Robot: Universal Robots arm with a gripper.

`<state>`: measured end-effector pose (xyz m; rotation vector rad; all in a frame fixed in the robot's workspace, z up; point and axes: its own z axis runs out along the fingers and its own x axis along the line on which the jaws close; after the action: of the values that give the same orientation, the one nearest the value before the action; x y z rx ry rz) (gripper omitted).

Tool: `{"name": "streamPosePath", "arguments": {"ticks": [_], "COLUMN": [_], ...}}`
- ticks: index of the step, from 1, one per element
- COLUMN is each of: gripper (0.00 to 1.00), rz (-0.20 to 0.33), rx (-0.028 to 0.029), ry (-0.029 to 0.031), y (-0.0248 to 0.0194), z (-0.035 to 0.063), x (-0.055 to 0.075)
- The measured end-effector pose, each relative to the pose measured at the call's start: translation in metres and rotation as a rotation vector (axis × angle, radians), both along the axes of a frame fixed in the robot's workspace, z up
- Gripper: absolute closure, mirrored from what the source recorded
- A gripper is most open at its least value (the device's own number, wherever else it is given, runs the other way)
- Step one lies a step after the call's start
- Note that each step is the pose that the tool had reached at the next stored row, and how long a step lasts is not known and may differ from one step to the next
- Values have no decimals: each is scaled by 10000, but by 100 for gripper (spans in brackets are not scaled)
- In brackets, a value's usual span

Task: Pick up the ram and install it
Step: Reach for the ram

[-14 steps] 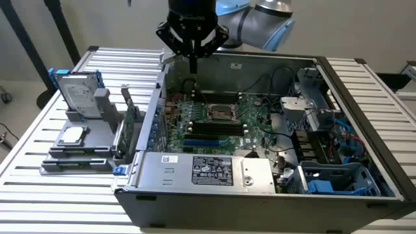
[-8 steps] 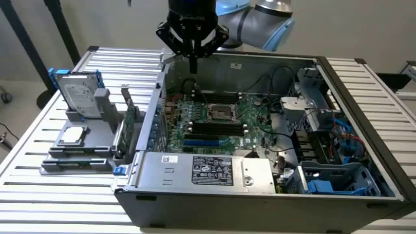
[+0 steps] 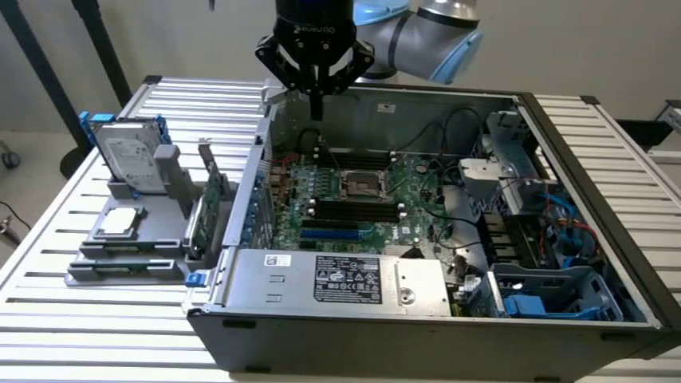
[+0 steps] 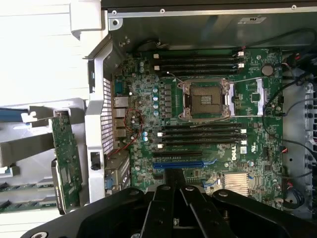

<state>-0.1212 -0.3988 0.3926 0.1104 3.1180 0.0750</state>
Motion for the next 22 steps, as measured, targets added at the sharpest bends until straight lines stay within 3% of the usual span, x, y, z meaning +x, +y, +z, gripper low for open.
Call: {"name": "streamPosePath", "arguments": {"ticks": [2, 5, 8, 22], "gripper": [89, 89, 89, 89], "rz": [-1, -3, 0, -1], "rx": [-4, -1, 2, 44], "ry": [4, 0, 0, 1], "y": [-26, -130, -199, -367], "z": [2, 0, 0, -4], "x": [-4, -75, -203, -841]}}
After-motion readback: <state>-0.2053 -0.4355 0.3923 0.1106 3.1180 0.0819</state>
